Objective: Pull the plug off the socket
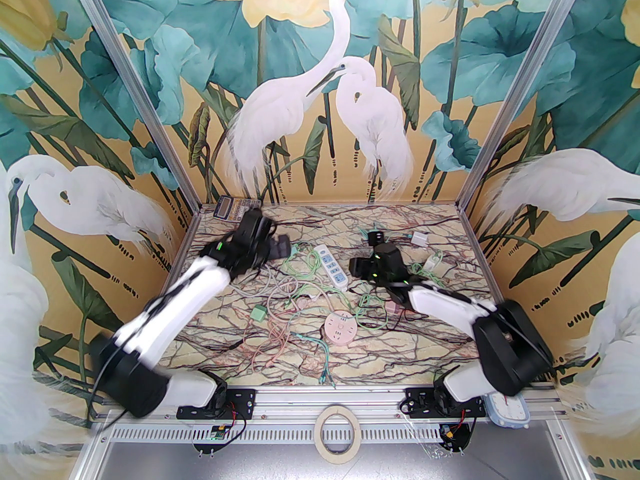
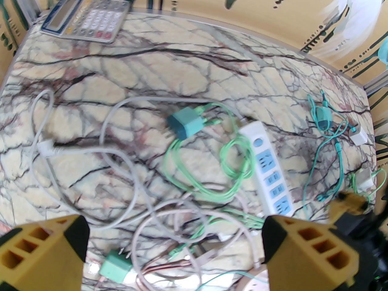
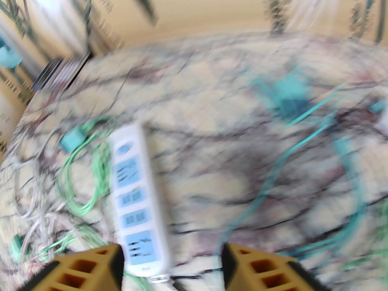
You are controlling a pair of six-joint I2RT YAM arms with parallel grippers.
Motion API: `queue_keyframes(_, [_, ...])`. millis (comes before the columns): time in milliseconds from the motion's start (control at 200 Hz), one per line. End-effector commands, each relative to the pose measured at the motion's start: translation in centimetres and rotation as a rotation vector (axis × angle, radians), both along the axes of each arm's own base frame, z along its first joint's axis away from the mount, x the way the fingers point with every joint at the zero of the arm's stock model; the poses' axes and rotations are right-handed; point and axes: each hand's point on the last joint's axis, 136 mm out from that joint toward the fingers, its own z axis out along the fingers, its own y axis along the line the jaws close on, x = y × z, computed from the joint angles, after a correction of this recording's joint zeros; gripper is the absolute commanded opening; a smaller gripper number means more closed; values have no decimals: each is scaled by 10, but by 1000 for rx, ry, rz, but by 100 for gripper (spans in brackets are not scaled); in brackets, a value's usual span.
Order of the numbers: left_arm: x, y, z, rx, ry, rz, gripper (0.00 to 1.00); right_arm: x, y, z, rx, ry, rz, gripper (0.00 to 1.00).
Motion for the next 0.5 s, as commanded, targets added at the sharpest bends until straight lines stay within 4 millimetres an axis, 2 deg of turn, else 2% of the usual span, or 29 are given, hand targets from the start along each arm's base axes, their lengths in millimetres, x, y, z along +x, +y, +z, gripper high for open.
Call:
queue_keyframes(0, [4, 22, 11, 12, -208, 56, 100, 3, -55, 21, -136, -121, -235, 81])
queue_keyframes(55, [-2, 29, 0, 43, -257, 50, 100, -2, -78, 29, -191, -155, -328, 100])
queue_keyframes(105, [-7, 46, -6, 69, -290, 112, 100, -7, -100, 39, -253, -187, -413, 99])
queue_keyframes(175, [-6, 63, -12, 85, -317, 162, 100, -14, -120, 51, -338, -241, -477, 99])
queue_keyframes(315, [11, 91, -24, 225, -348, 232, 100, -26, -154, 67, -482, -365, -593, 99])
queue_keyframes(390, [20, 108, -37, 333, -317, 266, 100, -27, -165, 62, -520, -382, -603, 99])
queue_keyframes(495, [28, 126, -56, 424, -279, 286, 100, -19, -182, 35, -525, -319, -602, 99])
